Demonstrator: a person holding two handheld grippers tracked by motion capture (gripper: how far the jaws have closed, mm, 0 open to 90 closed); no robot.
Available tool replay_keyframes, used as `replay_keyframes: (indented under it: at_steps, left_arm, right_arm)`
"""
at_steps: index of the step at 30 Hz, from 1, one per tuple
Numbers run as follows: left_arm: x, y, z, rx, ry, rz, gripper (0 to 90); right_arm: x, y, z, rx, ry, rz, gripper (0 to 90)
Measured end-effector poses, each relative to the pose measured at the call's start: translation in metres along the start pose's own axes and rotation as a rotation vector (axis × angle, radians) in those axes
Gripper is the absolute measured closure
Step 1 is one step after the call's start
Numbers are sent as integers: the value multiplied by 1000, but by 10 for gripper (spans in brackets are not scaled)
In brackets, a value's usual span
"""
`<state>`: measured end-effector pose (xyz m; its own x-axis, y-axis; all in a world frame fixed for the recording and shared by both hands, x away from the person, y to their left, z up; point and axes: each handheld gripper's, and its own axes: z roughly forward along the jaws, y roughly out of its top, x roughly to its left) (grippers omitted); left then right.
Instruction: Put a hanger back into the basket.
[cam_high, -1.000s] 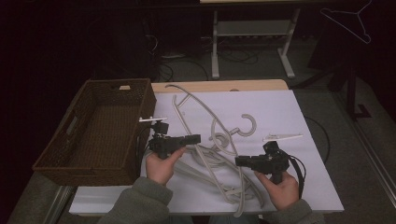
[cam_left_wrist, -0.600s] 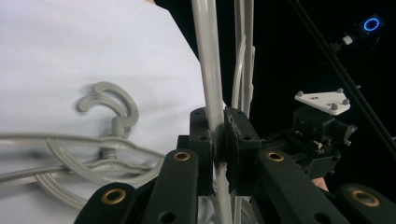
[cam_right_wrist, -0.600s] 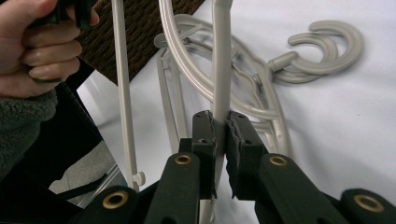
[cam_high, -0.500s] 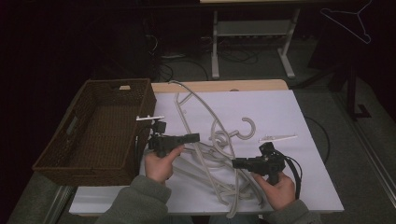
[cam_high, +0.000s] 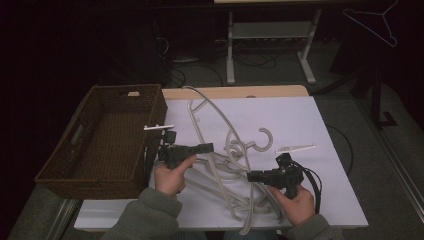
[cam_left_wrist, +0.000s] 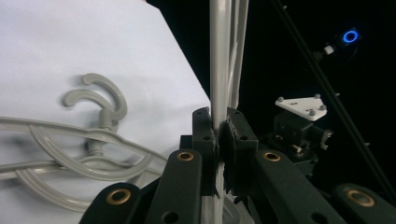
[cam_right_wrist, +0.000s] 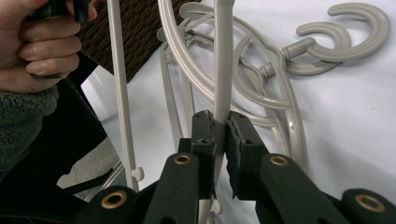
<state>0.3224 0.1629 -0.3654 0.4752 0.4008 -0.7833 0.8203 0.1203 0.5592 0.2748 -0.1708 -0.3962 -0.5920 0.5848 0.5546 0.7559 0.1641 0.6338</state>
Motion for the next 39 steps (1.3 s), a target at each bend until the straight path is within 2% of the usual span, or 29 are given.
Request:
replay_keyframes:
  at_steps: [3, 11, 39]
  left_arm:
    - [1, -1, -1, -3, -25, -19, 845]
    - [1, -2, -2, -11, -54, -45, 849]
    - [0, -1, -6, -24, -59, -55, 849]
  right_arm:
    - [1, 0, 1, 0, 1, 1, 808]
    - [-1, -1, 4, 11, 14, -1, 798]
    - [1, 0, 8, 9, 51, 1, 790]
